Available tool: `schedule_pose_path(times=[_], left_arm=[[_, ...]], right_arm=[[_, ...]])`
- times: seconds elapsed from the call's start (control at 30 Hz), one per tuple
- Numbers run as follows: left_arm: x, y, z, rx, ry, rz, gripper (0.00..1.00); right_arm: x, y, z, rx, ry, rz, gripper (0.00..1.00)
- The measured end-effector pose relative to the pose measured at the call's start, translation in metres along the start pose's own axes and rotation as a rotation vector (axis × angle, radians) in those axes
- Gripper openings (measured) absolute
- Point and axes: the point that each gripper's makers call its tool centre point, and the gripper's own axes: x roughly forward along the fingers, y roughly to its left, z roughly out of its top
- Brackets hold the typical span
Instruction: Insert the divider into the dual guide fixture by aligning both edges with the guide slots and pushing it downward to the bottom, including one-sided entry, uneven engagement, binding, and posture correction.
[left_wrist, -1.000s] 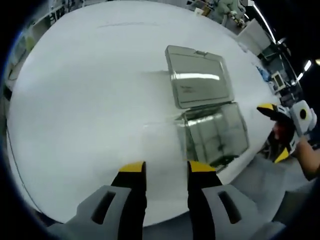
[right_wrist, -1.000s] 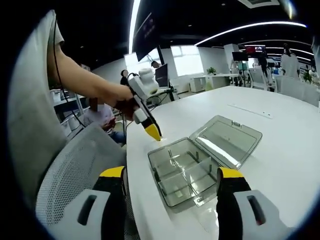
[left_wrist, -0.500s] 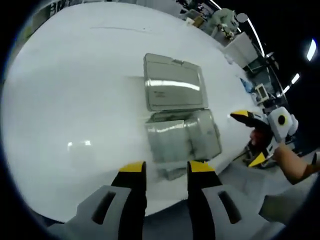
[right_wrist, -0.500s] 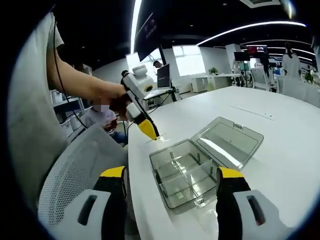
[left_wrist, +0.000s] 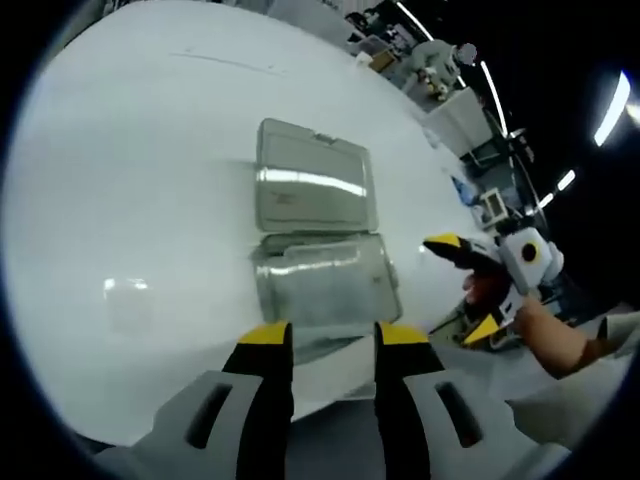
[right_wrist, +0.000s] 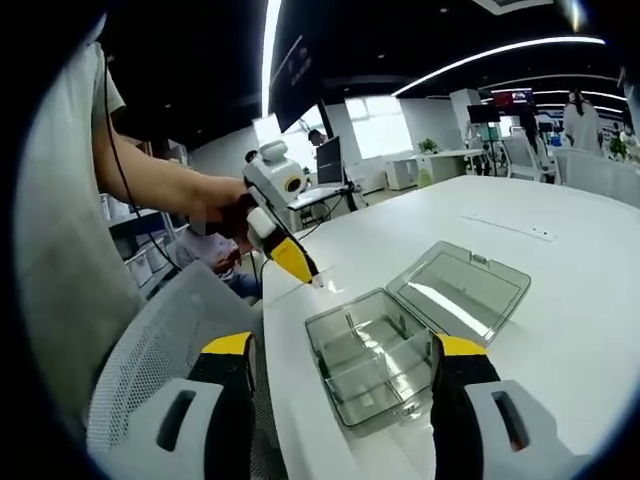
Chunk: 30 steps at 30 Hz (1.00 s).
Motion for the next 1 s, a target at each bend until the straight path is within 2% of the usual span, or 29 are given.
schedule_pose_path(times=[0.37, 0.43, 0.67, 0.77, 1.0], left_arm=[[0.002, -0.017, -0.003, -0.001, -0.021, -0.094, 0.28], [0.002, -0.022, -0.003, 0.000, -0.026, -0.113, 0.28], [0.002, -0.036, 0.002, -0.009, -0.065, -0.188, 0.28], [0.000, -0.045, 0.005, -0.007, -0.091, -0.235, 0.28], [0.002, -0.060, 0.001, 0.020, -0.091, -0.299, 0.28]], right_arm=[[-0.004, -0.003, 0.017, 0.055, -0.069, 0.020, 0.67], [-0.005, 0.001, 0.025, 0.078, -0.099, 0.045, 0.66], [-0.007, -0.002, 0.043, 0.127, -0.168, 0.062, 0.65], [-0.009, 0.000, 0.052, 0.152, -0.202, 0.089, 0.64], [-0.011, 0.006, 0.067, 0.225, -0.263, 0.152, 0.64]])
